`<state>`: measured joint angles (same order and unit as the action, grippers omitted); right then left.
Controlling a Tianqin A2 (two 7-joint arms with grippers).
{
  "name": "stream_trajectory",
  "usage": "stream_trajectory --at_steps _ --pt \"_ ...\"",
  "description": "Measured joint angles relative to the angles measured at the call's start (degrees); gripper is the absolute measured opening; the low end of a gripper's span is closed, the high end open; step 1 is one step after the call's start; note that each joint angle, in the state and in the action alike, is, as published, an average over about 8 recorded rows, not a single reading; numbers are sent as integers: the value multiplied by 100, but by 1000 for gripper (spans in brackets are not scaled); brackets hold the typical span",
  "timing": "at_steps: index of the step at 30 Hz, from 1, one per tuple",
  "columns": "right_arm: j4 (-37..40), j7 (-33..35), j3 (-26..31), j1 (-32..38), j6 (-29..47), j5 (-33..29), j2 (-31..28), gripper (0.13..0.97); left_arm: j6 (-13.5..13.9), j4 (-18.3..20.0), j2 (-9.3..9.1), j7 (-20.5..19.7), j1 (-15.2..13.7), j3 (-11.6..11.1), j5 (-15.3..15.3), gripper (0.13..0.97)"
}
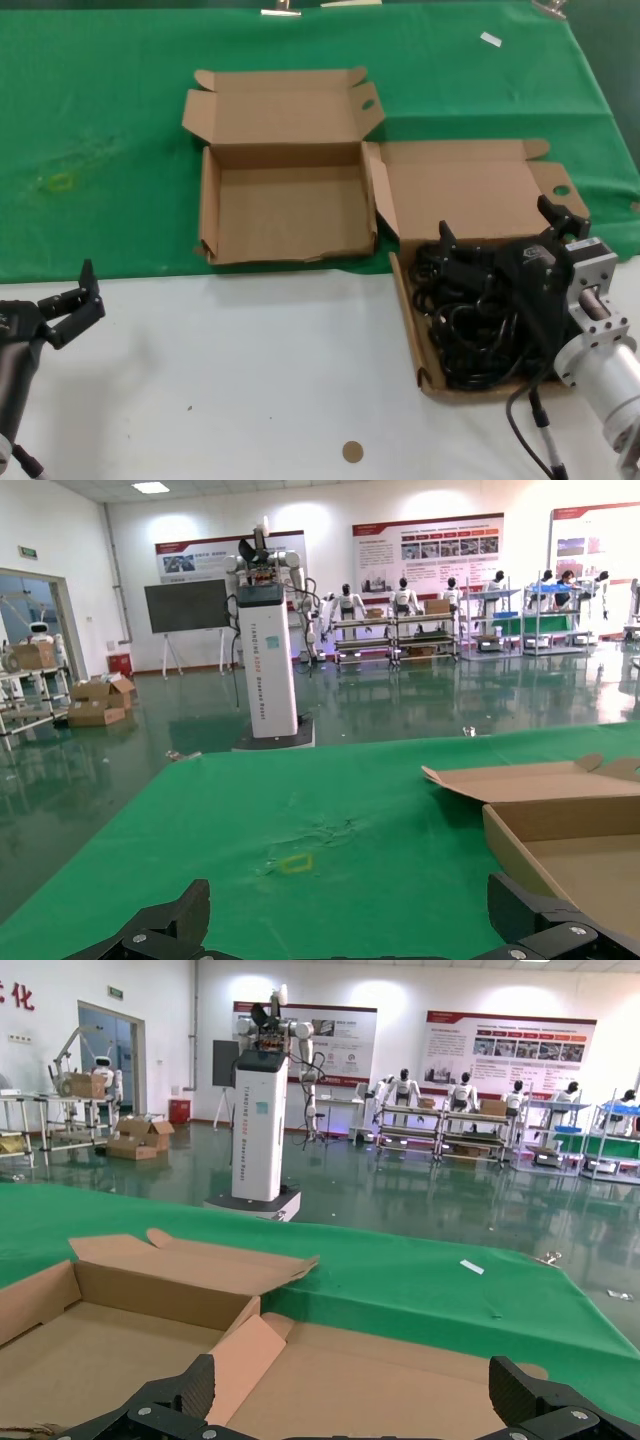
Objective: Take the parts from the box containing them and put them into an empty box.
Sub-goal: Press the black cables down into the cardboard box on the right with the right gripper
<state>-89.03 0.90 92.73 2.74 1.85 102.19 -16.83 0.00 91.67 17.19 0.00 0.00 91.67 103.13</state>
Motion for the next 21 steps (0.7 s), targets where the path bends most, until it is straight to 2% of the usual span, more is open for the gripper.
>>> stream_trajectory --at_steps 14,21 --pt "0 0 0 0 0 0 0 966 0 0 0 0 0 0 0 961" --pt "-2 0 1 -2 -2 0 -3 966 0 0 0 0 0 0 0 904"
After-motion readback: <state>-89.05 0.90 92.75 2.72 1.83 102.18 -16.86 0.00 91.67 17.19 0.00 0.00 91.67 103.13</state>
